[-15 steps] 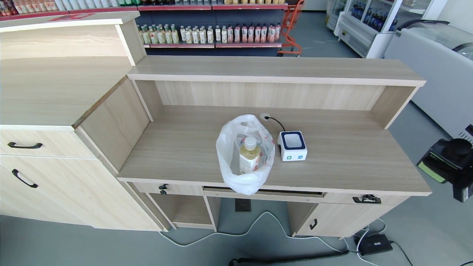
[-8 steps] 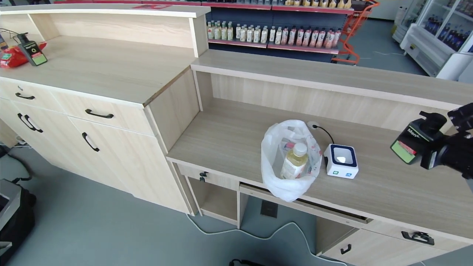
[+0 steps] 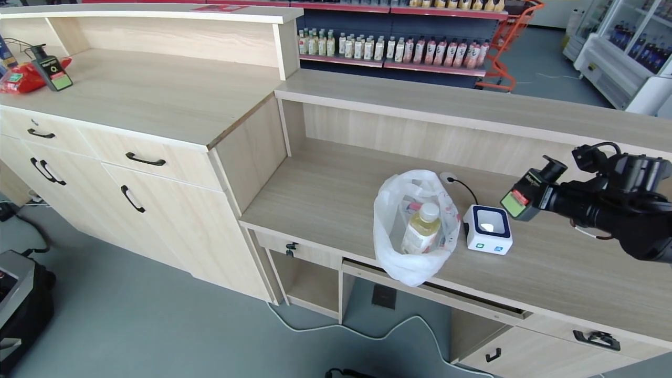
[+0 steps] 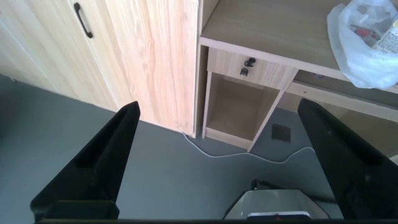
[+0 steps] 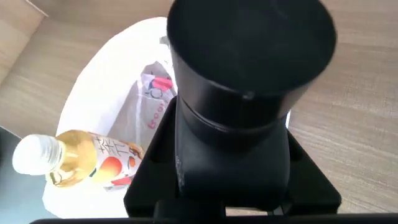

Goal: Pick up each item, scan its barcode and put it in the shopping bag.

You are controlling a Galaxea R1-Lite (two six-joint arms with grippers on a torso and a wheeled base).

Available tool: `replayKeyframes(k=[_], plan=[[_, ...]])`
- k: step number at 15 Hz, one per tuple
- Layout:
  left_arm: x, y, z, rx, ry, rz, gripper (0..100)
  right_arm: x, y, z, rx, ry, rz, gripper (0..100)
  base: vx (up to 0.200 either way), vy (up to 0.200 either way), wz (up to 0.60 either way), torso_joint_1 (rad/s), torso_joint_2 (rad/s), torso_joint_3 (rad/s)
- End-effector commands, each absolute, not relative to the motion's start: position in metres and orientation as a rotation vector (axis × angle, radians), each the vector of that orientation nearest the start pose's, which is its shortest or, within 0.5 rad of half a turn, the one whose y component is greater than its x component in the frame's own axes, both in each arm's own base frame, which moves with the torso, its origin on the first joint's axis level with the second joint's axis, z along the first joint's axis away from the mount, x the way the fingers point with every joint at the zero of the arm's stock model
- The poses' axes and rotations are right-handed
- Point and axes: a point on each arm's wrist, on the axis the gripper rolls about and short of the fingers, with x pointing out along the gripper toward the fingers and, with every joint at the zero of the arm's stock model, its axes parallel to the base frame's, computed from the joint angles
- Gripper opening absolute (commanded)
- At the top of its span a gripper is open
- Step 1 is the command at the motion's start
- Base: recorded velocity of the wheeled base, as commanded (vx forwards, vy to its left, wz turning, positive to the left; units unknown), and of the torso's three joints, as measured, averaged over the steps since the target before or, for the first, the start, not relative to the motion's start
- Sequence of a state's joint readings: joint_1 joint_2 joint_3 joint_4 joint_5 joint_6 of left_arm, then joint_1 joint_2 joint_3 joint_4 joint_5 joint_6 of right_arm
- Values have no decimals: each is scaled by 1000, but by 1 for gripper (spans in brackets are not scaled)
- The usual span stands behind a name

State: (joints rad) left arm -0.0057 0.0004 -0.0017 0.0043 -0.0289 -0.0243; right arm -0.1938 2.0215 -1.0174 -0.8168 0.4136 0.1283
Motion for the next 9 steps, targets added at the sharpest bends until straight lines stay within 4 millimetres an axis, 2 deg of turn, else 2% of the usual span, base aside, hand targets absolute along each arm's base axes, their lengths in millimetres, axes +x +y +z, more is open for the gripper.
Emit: replayKeyframes(k=[1,5,9], plan=[[-23,-1,75,-25,4,-35,100,406,-69,113,207,255,205,0,0,0,0,0,0,0],[-23,-1,75,-25,4,-35,100,420,-60,95,210,283,238,0,0,0,0,0,0,0],[-23,-1,75,-25,4,-35,100,437,-46,96,193,254,268,0,0,0,0,0,0,0]])
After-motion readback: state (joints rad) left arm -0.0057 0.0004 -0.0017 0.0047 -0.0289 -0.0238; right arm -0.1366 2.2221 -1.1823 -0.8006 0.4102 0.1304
